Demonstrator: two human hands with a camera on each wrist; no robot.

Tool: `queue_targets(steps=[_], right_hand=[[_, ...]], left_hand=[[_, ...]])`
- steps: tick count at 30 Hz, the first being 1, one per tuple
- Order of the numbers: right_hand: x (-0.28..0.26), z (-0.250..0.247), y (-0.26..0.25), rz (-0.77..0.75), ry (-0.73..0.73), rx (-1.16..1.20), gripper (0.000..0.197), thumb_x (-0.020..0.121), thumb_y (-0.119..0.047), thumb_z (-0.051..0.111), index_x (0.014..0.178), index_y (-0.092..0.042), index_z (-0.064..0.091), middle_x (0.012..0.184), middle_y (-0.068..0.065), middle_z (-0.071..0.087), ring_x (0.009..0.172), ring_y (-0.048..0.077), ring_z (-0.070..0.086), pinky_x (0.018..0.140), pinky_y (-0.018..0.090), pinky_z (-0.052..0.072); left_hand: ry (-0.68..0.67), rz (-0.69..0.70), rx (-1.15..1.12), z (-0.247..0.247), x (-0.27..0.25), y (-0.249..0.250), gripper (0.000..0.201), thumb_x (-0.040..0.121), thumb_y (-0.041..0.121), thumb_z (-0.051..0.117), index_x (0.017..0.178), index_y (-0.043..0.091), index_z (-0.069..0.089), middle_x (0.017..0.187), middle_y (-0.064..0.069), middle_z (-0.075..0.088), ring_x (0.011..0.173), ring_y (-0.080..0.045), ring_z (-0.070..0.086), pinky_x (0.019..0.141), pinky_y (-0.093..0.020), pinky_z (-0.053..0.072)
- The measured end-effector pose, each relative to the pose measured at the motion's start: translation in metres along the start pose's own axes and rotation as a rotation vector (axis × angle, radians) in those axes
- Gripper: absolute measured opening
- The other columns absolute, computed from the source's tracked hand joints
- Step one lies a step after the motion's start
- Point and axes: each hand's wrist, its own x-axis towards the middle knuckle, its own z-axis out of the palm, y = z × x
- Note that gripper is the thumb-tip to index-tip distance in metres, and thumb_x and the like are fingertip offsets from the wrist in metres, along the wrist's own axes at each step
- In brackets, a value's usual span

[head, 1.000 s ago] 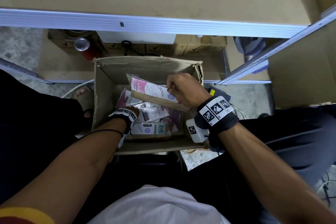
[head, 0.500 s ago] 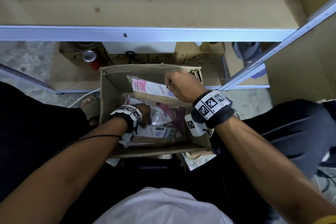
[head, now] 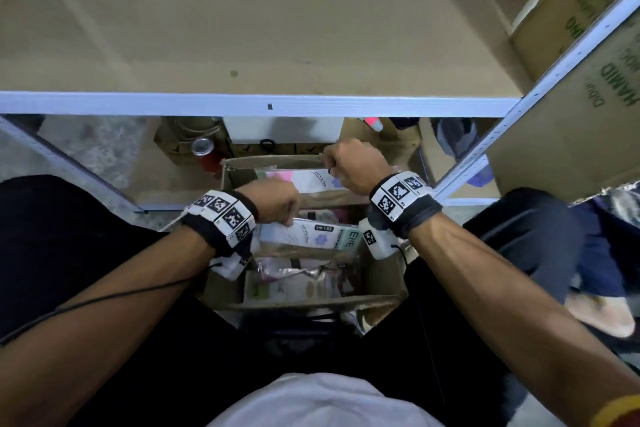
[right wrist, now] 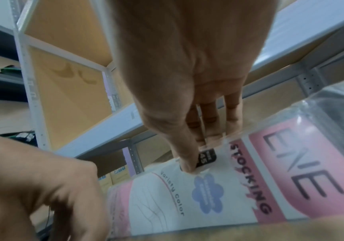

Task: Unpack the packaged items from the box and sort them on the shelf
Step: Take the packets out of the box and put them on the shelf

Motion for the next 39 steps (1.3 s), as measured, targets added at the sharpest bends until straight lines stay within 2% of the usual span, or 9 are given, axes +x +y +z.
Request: queue_targets(steps=[4, 9, 17, 20, 24, 27, 31, 35, 39], right_hand=[[-0.010, -0.024, 0.001, 0.032, 0.013, 0.042, 0.020, 0.084, 0.000, 0.056, 0.092, -0.014, 0.067, 0.101, 0.005, 0.068, 0.094, 0.027, 0.063, 0.079, 0.038, 0.053], [-0.028, -0.070, 0.013, 0.065, 0.108, 0.097, 0.013, 0.083, -0.004, 0.058, 0.086, -0.014, 0.065, 0.089, -0.001, 0.069, 0.082, 0.019, 0.062, 0.076, 0.036, 0.055], [-0.066, -0.141, 0.039, 0.109, 0.266, 0.090, 0.010, 0.084, -0.012, 0.067, 0.092, -0.016, 0.069, 0.094, 0.002, 0.072, 0.088, 0.023, 0.063, 0.081, 0.032, 0.051], [-0.076, -0.167, 0.053, 0.120, 0.295, 0.124, 0.008, 0.084, -0.011, 0.069, 0.090, -0.016, 0.070, 0.090, 0.001, 0.071, 0.085, 0.020, 0.064, 0.078, 0.028, 0.048], [-0.068, -0.183, 0.068, 0.168, 0.385, 0.224, 0.007, 0.085, -0.013, 0.072, 0.088, -0.018, 0.067, 0.084, -0.001, 0.068, 0.079, 0.018, 0.063, 0.075, 0.024, 0.042], [-0.047, -0.176, 0.071, 0.223, 0.401, 0.448, 0.006, 0.088, -0.010, 0.071, 0.087, -0.013, 0.065, 0.081, 0.006, 0.068, 0.073, 0.021, 0.062, 0.068, 0.031, 0.052], [-0.008, -0.160, 0.063, 0.353, 0.370, 0.889, 0.013, 0.091, -0.008, 0.069, 0.082, -0.011, 0.061, 0.077, 0.007, 0.062, 0.063, 0.015, 0.058, 0.050, 0.022, 0.054], [0.036, -0.146, 0.048, 0.412, 0.367, 1.119, 0.008, 0.092, -0.004, 0.067, 0.086, -0.007, 0.062, 0.078, 0.008, 0.063, 0.063, 0.016, 0.060, 0.051, 0.023, 0.056], [0.076, -0.137, 0.033, 0.407, 0.291, 1.149, 0.008, 0.093, -0.003, 0.064, 0.086, -0.006, 0.063, 0.083, 0.011, 0.067, 0.066, 0.019, 0.065, 0.060, 0.029, 0.058]], left_hand=[[0.122, 0.054, -0.050, -0.037, -0.037, -0.001, 0.010, 0.086, 0.016, 0.071, 0.077, 0.021, 0.073, 0.087, 0.007, 0.072, 0.085, -0.011, 0.065, 0.066, -0.005, 0.036], [0.202, 0.067, -0.187, -0.076, -0.076, -0.015, 0.012, 0.089, 0.025, 0.074, 0.077, 0.026, 0.071, 0.080, 0.013, 0.075, 0.083, -0.005, 0.069, 0.081, -0.027, 0.052], [0.419, 0.113, -0.477, -0.130, -0.136, -0.044, 0.008, 0.092, 0.027, 0.070, 0.097, 0.022, 0.073, 0.099, 0.005, 0.077, 0.091, -0.005, 0.071, 0.082, -0.022, 0.051], [0.505, 0.131, -0.652, -0.138, -0.147, -0.056, 0.012, 0.095, 0.017, 0.064, 0.103, 0.010, 0.070, 0.103, -0.008, 0.075, 0.077, 0.000, 0.067, 0.067, -0.010, 0.050], [0.638, 0.053, -0.912, -0.141, -0.147, -0.065, 0.016, 0.097, 0.016, 0.062, 0.107, 0.008, 0.070, 0.103, -0.006, 0.075, 0.086, -0.015, 0.067, 0.076, -0.026, 0.054], [0.722, 0.035, -1.149, -0.144, -0.140, -0.070, 0.013, 0.098, 0.016, 0.061, 0.105, 0.010, 0.070, 0.093, -0.002, 0.075, 0.074, -0.010, 0.070, 0.057, -0.022, 0.056], [0.913, -0.109, -1.330, -0.151, -0.116, -0.082, 0.010, 0.098, 0.012, 0.061, 0.091, 0.016, 0.068, 0.076, 0.001, 0.071, 0.055, -0.005, 0.065, 0.049, -0.017, 0.053], [0.984, -0.272, -1.424, -0.154, -0.085, -0.110, 0.009, 0.098, 0.013, 0.062, 0.089, 0.015, 0.065, 0.069, -0.002, 0.061, 0.054, -0.011, 0.050, 0.042, -0.018, 0.041], [0.943, -0.376, -1.400, -0.157, -0.060, -0.139, 0.016, 0.100, 0.012, 0.058, 0.084, 0.011, 0.061, 0.059, -0.004, 0.053, 0.031, -0.004, 0.037, 0.030, -0.011, 0.018]])
